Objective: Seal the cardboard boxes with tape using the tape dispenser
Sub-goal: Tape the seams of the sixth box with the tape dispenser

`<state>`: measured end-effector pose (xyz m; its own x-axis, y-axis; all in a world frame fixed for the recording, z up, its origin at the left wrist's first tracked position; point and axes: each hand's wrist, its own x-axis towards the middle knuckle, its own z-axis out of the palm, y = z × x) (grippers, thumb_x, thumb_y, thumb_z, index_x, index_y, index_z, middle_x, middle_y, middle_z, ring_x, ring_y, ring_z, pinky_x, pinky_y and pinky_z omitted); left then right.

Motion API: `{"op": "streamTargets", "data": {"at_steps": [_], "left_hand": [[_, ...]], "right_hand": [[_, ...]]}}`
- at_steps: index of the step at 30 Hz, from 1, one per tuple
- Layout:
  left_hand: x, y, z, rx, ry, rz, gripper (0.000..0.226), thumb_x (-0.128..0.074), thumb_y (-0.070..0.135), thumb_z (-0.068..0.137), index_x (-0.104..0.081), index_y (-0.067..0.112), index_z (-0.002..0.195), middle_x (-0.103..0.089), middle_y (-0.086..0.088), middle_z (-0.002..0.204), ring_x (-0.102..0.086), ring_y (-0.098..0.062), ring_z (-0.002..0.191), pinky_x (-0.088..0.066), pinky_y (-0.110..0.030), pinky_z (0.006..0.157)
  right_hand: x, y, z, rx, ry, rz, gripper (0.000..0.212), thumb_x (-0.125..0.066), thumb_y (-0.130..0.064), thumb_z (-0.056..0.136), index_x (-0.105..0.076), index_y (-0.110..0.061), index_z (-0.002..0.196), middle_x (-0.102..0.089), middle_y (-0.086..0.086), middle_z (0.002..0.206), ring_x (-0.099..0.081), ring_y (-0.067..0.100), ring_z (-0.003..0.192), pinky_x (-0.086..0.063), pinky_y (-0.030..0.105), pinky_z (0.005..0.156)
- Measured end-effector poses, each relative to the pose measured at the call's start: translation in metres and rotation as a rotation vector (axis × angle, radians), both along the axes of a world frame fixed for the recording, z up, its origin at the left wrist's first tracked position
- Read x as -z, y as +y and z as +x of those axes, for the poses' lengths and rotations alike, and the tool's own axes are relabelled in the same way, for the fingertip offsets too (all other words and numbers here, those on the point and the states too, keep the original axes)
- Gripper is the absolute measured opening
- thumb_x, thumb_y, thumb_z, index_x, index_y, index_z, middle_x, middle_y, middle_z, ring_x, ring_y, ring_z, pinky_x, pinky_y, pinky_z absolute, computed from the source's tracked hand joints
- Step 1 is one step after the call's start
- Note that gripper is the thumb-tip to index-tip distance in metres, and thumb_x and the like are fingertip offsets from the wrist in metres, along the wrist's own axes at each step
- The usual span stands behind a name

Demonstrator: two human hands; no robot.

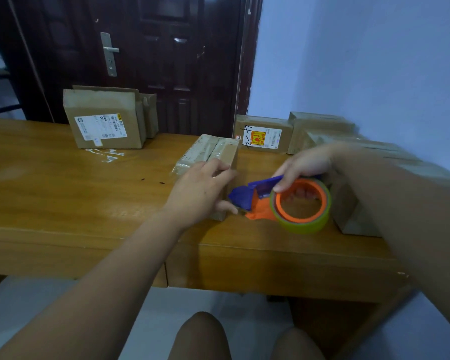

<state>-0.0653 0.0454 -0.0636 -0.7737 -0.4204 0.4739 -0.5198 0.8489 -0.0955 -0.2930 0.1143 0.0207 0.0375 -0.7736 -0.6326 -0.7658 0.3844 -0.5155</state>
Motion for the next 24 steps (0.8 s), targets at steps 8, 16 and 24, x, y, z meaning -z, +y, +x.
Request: {"op": "streamTargets", "data": {"at_steps": [8, 16, 24], "left_hand": [[-0.023, 0.005, 0.0, -0.057, 0.015, 0.191, 0.091, -0.054, 0.072, 0.064, -0.036, 0.028, 0.141, -0.055, 0.008, 0.132, -0.053, -0.012, 0.117, -0.043, -0.024, 0.083], [-0.041, -0.001, 0.006, 0.0, 0.132, 0.402, 0.076, -0.055, 0.066, 0.062, -0.059, 0.023, 0.124, -0.065, 0.007, 0.12, -0.059, -0.009, 0.11, -0.047, -0.025, 0.09], [-0.036, -0.004, 0.006, 0.001, 0.224, 0.404, 0.045, -0.065, 0.048, 0.08, -0.063, 0.026, 0.119, -0.068, 0.011, 0.113, -0.061, -0.002, 0.104, -0.05, -0.029, 0.092]], "right_hand": [[0.062, 0.038, -0.027, 0.221, -0.535, 0.04, 0.093, -0.09, -0.051, 0.046, -0.058, -0.001, 0.117, -0.069, 0.015, 0.1, -0.068, 0.026, 0.084, -0.055, 0.033, 0.072], [0.119, 0.025, -0.038, 0.583, -0.758, -0.078, 0.048, -0.062, -0.04, 0.085, -0.06, -0.02, 0.129, -0.063, 0.027, 0.116, -0.067, 0.032, 0.099, -0.059, 0.043, 0.065], [0.112, 0.063, -0.021, 0.454, -1.23, -0.081, 0.069, -0.069, -0.039, 0.084, -0.046, -0.002, 0.138, -0.052, 0.031, 0.131, -0.057, 0.044, 0.115, -0.054, 0.049, 0.087]]}}
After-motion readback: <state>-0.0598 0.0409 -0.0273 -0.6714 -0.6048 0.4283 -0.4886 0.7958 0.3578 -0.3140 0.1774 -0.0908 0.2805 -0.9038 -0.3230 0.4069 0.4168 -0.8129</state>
